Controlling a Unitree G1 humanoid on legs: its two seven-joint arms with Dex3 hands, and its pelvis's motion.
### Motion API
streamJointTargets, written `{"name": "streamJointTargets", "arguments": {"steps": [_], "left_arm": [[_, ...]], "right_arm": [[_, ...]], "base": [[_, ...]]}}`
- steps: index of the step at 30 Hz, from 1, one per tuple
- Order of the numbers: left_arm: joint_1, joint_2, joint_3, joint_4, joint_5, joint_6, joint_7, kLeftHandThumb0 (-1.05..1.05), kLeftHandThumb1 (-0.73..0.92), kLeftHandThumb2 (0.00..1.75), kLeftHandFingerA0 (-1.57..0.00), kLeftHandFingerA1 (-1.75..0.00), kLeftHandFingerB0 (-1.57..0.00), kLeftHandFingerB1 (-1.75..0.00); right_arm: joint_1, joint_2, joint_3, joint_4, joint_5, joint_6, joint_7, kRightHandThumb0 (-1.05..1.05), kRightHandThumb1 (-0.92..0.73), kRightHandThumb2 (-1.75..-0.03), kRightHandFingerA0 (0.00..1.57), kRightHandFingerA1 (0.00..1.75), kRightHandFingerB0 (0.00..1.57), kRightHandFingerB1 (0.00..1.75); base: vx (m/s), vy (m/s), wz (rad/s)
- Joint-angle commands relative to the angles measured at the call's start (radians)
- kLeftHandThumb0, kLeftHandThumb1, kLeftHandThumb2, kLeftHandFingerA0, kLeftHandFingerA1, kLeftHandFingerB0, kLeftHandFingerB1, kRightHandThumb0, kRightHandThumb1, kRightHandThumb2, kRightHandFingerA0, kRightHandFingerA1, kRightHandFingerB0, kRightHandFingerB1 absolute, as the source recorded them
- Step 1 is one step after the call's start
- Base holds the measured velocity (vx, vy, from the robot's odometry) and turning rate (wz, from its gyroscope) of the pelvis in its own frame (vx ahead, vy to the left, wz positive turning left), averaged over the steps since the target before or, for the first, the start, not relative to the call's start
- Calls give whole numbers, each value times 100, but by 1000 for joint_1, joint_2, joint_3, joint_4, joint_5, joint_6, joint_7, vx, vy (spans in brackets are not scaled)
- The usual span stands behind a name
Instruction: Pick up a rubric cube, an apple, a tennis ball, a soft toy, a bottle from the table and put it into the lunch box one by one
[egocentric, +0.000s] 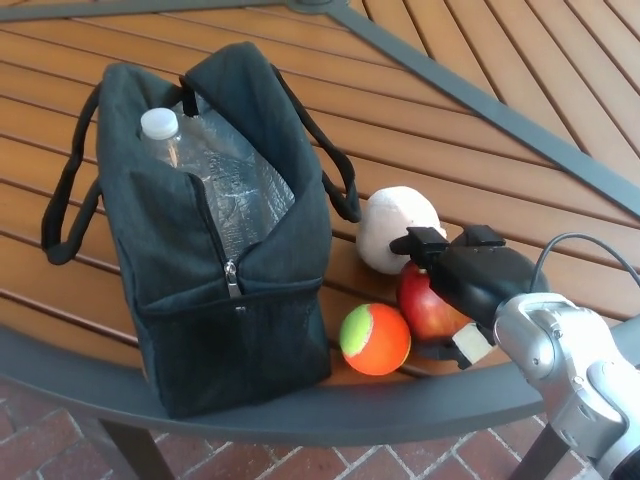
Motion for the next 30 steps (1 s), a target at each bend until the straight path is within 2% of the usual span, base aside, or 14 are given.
{"name": "streamJointTargets", "arguments": {"steps": [1,3,4,5,6,8,14,15,18,19,24,27,28,30], "left_arm": [[-19,19,5,36,9,-89,23,8,52,104,-107,-119,-97,-103],[-18,23,-1,40,23,-97,39,7,52,103,-107,-118,-98,-103],[-17,20,1,33,22,-90,44,5,54,101,-105,-120,-98,-105],[-16,17,3,25,18,-80,49,5,54,101,-105,-120,-98,-105],[-9,17,0,16,20,-78,47,6,53,107,-106,-120,-96,-104],[4,20,-4,3,23,-82,41,7,53,106,-105,-119,-95,-101],[21,22,-16,-18,33,-75,50,7,53,104,-105,-116,-95,-100],[19,23,-17,-15,34,-72,52,6,54,101,-105,-116,-95,-99],[17,25,-18,-10,36,-67,56,6,54,101,-105,-116,-95,-99],[12,24,-16,-5,32,-74,53,7,54,104,-106,-118,-97,-103],[-3,24,-17,15,44,-75,73,5,54,99,-105,-116,-97,-101],[-5,25,-18,17,47,-75,76,5,54,99,-105,-116,-97,-101],[-1,25,-20,16,50,-76,77,3,58,96,-95,-115,-92,-99],[4,28,-22,17,56,-80,85,3,58,95,-98,-112,-94,-98]], "right_arm": [[81,-24,56,46,-16,25,83,-27,-44,-53,79,80,95,74],[79,-31,71,47,-27,9,79,-30,-44,-53,82,85,98,74],[82,-37,73,47,-28,-6,69,-34,-30,-77,81,88,97,87],[85,-44,75,48,-27,-23,57,-34,-30,-77,81,88,97,87],[85,-42,76,47,-28,-12,64,-26,-47,-55,82,98,91,78],[87,-38,76,48,-27,4,71,-20,-50,-61,71,87,88,81],[88,-40,76,49,-36,9,69,-20,-47,-58,72,88,88,80],[87,-40,84,43,-56,23,64,-20,-50,-57,71,104,79,78],[84,-40,96,34,-87,45,58,-20,-50,-57,71,104,79,78],[99,-40,85,25,-84,39,25,-24,-75,-67,77,122,65,86],[142,-52,85,31,-134,-6,-144,-29,-78,-70,87,125,67,83],[144,-52,84,34,-138,-9,-153,-30,-88,-72,89,131,71,95],[151,-47,88,36,-157,9,-178,-30,-81,-75,86,154,75,105],[171,-33,77,46,-171,13,-269,-28,-80,-72,91,164,73,119]], "base": [[0,0,0],[0,0,0],[0,0,0],[0,0,0],[0,0,0],[0,0,0],[0,0,0],[0,0,0],[0,0,0],[0,0,0],[0,0,0],[0,0,0],[0,0,0],[0,0,0]]}}
